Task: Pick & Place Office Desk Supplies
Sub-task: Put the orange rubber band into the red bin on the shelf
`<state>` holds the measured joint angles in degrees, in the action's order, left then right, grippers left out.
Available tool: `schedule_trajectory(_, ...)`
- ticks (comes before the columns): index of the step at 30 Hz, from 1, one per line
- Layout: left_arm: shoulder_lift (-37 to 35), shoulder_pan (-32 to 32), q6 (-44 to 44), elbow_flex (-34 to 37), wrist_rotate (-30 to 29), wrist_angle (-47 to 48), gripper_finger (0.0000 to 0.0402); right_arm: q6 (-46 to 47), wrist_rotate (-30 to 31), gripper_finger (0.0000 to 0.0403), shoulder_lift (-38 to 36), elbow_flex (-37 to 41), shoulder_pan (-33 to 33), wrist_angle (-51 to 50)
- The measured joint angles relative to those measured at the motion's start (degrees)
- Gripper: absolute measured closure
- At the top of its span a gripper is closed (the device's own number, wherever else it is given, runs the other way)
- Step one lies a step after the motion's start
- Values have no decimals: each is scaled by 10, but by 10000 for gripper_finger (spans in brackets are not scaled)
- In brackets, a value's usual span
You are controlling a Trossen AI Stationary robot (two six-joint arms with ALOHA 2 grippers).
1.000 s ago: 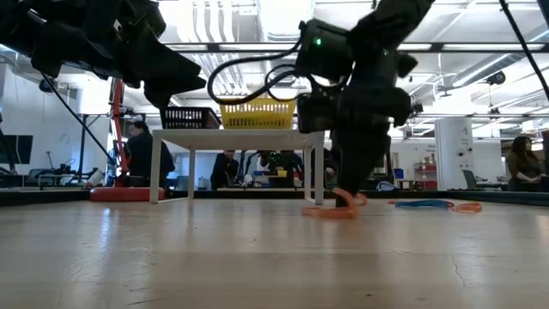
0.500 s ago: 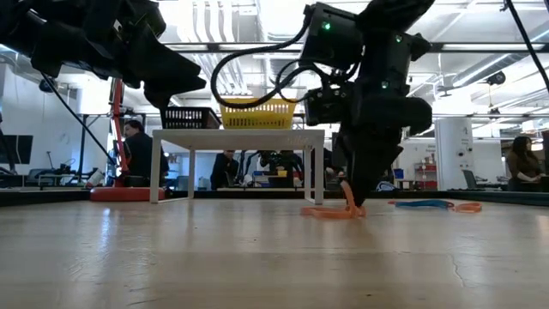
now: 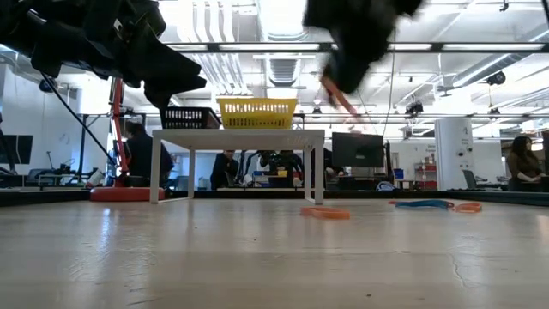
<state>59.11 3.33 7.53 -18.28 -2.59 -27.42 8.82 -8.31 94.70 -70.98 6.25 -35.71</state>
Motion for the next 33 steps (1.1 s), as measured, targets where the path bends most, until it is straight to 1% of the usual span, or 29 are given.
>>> schedule_trajectory(3, 0, 0, 0, 0, 0, -1, 229, -69, 40, 394, -20, -22, -14, 70)
schedule_trajectory(5, 0, 0, 0, 0, 0, -2, 229, -126, 89, 394, -27, -37, -29, 125)
schedule_trajectory(7, 0, 0, 0, 0, 0, -3, 229, -179, 141, 394, -28, -54, -52, 188)
schedule_trajectory(9, 0, 0, 0, 0, 0, -2, 229, -216, 170, 394, -23, -76, -86, 240)
schedule_trajectory(11, 0, 0, 0, 0, 0, -2, 229, -238, 174, 394, -10, -103, -128, 285)
schedule_trajectory(13, 0, 0, 0, 0, 0, -2, 229, -242, 175, 394, 11, -134, -174, 306)
schedule_trajectory(18, 0, 0, -2, 0, 0, -2, 229, -205, 174, 394, 81, -225, -282, 314)
schedule_trajectory(22, 0, 0, -2, 0, 0, -2, 229, -164, 162, 394, 144, -290, -344, 249)
schedule_trajectory(26, 0, 0, -2, 0, 0, -1, 229, -138, 84, 391, 203, -363, -379, 136)
schedule_trajectory(29, 0, 0, -2, 0, 0, 0, 229, -137, 44, 372, 244, -423, -390, 43)
schedule_trajectory(33, 0, 0, -2, 0, 0, 3, 229, -141, 39, 330, 281, -499, -391, -44)
